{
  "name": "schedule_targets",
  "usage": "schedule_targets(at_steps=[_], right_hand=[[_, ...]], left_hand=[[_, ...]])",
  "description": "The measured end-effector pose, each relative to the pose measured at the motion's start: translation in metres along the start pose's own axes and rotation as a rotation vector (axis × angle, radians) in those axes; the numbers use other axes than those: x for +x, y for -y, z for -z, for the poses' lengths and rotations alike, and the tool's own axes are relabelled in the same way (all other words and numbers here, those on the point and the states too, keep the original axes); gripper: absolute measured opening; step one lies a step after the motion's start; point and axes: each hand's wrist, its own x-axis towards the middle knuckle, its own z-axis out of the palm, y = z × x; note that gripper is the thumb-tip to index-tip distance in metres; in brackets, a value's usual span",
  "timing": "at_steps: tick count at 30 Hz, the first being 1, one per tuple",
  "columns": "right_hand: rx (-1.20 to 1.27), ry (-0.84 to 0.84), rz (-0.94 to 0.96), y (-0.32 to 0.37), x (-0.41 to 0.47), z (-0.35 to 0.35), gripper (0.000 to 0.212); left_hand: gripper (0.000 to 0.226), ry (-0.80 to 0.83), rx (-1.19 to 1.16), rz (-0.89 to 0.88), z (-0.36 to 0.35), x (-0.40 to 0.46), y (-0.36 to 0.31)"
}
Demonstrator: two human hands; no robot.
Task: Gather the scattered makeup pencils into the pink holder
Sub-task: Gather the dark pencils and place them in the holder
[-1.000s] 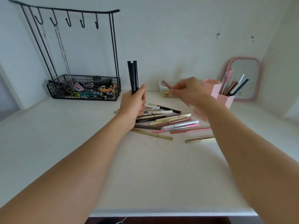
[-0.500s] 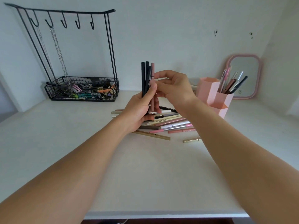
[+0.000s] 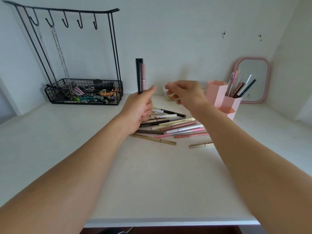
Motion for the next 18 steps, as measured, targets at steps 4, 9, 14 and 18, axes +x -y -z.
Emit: schedule_targets(at_steps=[4,9,14,18], right_hand=[[-0.546,-0.05,0.022,-0.02,0.01,0.02,0.012],[-0.703,0.137,0.034,-0.028,0.007,0.014,0.019],[-0.803,0.204,0.054,-0.03,0.007,0.01,0.013],[-0.814,0.267,0.018,-0.028,0.007,0.014,0.017]], left_hand=[[0.046,-0.219,-0.023,0.002,0.011,0.007,0.001],[0.04,-0.348,-0.009,-0.005,0.012,0.008,0.003],[0.04,-0.393,0.002,0.012,0.012,0.008,0.002],[0.039,-0.366,-0.001,0.033,0.013,0.01,0.004]])
